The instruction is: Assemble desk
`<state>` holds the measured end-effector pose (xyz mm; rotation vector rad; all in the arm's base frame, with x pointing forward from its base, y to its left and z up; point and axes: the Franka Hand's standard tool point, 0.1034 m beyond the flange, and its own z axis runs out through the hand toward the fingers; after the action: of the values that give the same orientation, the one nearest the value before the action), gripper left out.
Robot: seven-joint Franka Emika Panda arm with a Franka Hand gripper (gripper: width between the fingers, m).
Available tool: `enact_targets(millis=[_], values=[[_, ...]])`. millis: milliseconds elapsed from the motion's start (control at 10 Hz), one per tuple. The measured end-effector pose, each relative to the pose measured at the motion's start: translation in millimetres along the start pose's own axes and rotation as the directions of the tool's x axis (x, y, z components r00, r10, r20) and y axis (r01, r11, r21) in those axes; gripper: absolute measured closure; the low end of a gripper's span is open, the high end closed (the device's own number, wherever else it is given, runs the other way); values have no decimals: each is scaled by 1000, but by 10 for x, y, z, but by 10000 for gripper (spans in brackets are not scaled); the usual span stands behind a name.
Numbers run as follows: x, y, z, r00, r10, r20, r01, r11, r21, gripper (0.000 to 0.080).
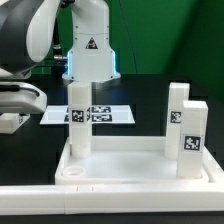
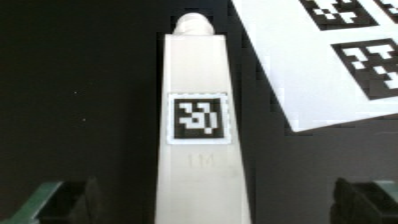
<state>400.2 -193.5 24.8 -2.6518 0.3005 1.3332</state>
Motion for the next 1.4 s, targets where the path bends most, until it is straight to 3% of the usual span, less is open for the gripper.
enact_targets(millis=[300,600,800,1400], values=[[42,-80,169,999,21,34,-21,1000,-3,151],[45,-86,175,999,26,36,-26,1000,-3,163],[44,-84,175,999,27,36,-26,1000,-3,513],[43,-77,176,999,28,36,-27,1000,-1,512]])
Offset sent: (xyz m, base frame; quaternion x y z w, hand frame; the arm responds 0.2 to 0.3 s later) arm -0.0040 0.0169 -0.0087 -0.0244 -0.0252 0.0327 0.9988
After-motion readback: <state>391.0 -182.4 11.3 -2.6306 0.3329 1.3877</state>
